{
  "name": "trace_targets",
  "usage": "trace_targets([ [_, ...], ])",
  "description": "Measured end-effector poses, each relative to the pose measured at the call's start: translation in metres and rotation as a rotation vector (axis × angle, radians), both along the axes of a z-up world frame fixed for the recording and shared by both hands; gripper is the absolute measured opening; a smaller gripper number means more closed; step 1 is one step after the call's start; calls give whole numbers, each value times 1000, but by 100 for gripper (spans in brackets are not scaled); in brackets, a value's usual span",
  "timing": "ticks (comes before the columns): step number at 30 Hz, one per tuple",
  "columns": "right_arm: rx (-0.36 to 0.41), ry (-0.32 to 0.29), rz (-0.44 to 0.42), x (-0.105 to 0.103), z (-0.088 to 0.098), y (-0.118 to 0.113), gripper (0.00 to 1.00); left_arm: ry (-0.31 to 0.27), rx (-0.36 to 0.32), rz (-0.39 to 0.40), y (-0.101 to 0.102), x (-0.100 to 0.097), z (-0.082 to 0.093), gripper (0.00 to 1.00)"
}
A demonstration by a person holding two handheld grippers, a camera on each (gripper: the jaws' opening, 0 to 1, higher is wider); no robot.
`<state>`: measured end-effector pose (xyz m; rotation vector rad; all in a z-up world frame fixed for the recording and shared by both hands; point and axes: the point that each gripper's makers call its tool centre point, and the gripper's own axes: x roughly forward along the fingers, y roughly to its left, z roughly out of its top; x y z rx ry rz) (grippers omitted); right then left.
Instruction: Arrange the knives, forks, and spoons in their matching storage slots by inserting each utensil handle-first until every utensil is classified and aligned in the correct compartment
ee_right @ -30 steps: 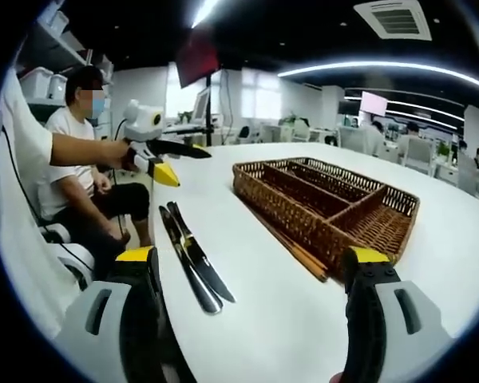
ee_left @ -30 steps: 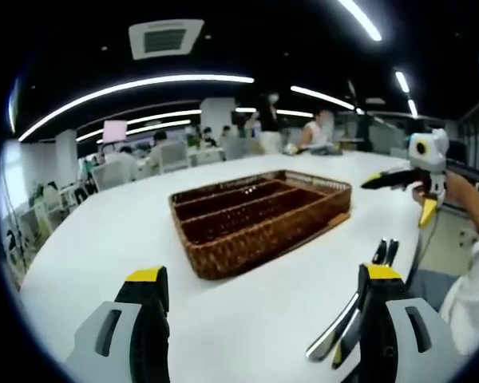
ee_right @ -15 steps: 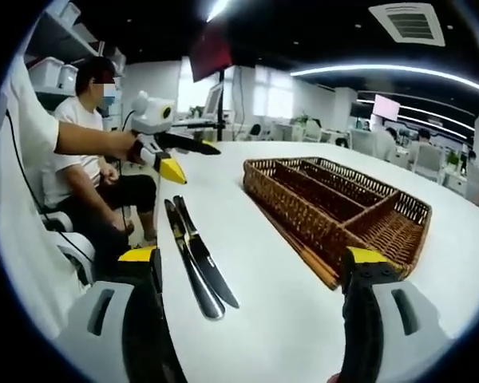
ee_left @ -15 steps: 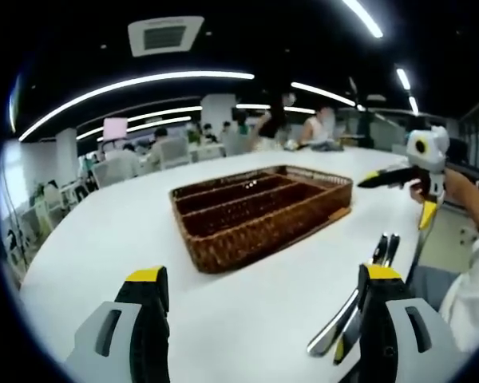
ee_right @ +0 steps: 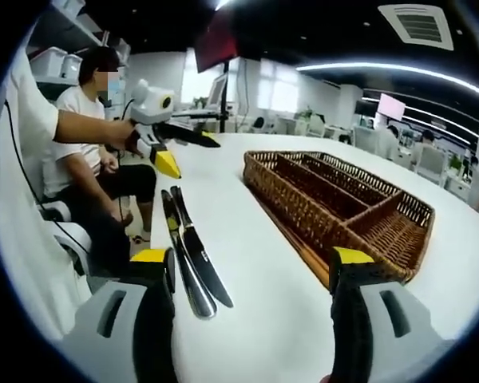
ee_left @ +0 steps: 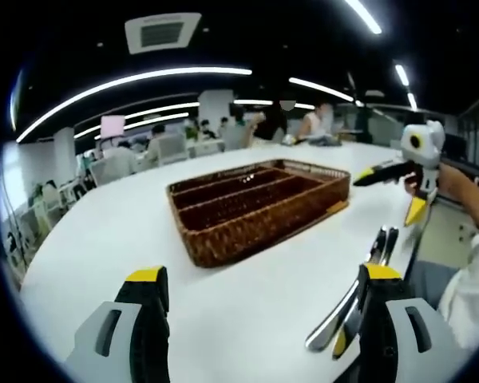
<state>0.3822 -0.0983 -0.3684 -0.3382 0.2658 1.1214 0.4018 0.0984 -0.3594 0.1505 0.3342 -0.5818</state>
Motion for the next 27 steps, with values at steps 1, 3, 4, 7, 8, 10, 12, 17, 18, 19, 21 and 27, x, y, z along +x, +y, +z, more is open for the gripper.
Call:
trace_targets([
  [1,4,0,0,1,0,1,81,4,-2,0,0,-1,-2,100],
  [3,3,4,4,1,-2,3,81,15,3,-5,-2,-2,-6,100],
  [4,-4,6,3,1,-4,3,81,17,9,-9,-2,-3,-6,100],
  [7,-29,-3,-8,5,-8,1,81,18,24,-18,-3,-4,-7,100],
  [8,-33,0,-11,7,-8,1,81,17,25,-19,-4,-4,-7,100],
  [10,-36,3,-10,9,-9,1,81,21,27,-23,-6,-3,-9,100],
  [12,-39,2,-10,9,-9,2,81,24,32,-28,-7,-3,-10,100],
  [17,-75,3,-11,10,-16,4,82,46,39,-38,-8,-4,-17,100],
  [18,-75,3,-12,10,-16,3,82,48,44,-39,-8,-5,-18,100],
  [19,-77,4,-10,11,-17,2,82,51,55,-41,-8,-5,-20,100],
  [21,-87,0,-14,13,-18,1,82,48,67,-45,-8,-5,-20,100],
  [27,-111,-8,-12,15,-21,2,82,59,96,-60,-9,-6,-26,100],
])
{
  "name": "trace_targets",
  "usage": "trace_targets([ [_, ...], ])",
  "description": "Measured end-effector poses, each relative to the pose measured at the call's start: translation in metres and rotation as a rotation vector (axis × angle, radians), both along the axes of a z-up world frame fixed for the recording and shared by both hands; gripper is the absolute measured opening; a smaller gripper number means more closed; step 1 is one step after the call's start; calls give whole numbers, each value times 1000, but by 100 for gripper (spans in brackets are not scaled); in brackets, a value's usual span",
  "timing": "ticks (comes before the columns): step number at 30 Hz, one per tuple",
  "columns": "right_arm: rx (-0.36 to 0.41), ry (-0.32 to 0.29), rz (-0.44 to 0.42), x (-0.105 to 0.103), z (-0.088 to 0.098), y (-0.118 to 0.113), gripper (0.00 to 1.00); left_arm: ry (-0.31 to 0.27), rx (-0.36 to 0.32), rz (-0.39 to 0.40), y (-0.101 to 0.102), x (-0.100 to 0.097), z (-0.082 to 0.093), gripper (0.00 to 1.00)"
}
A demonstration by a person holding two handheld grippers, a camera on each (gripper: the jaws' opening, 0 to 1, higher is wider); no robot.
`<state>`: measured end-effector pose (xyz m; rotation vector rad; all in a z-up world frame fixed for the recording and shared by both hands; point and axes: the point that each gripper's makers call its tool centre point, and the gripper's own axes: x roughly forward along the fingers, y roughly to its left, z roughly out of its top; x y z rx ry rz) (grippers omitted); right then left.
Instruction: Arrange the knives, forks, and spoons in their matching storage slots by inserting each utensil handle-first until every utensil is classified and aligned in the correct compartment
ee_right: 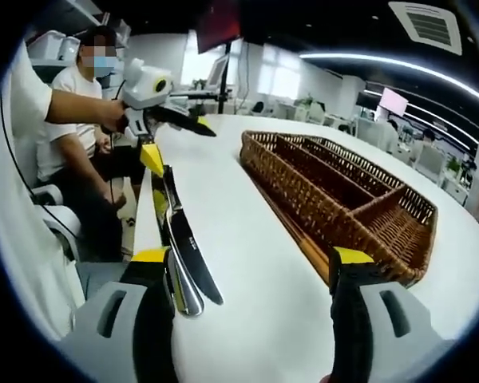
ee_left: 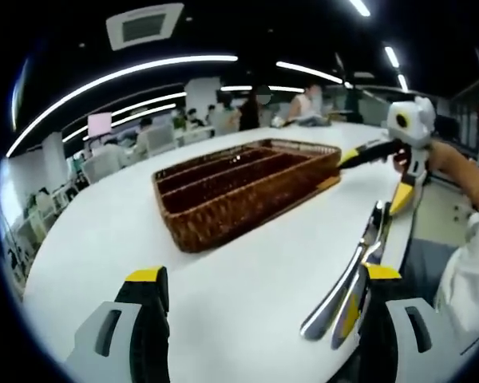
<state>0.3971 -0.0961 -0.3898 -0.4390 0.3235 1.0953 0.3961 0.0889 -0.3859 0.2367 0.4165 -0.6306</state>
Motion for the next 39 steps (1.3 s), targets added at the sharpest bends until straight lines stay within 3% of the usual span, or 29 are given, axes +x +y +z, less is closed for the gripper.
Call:
trace_targets([
  [12,-34,-11,-2,5,-3,3,82,-6,89,-32,-1,2,-9,100],
  [23,-70,-39,-27,13,-5,1,81,-17,80,-4,1,7,-5,100],
  [29,-61,-24,-24,10,-6,1,81,-9,71,-6,1,7,-6,100],
  [39,-109,16,71,-4,-9,18,66,14,112,-54,-8,6,-6,100],
])
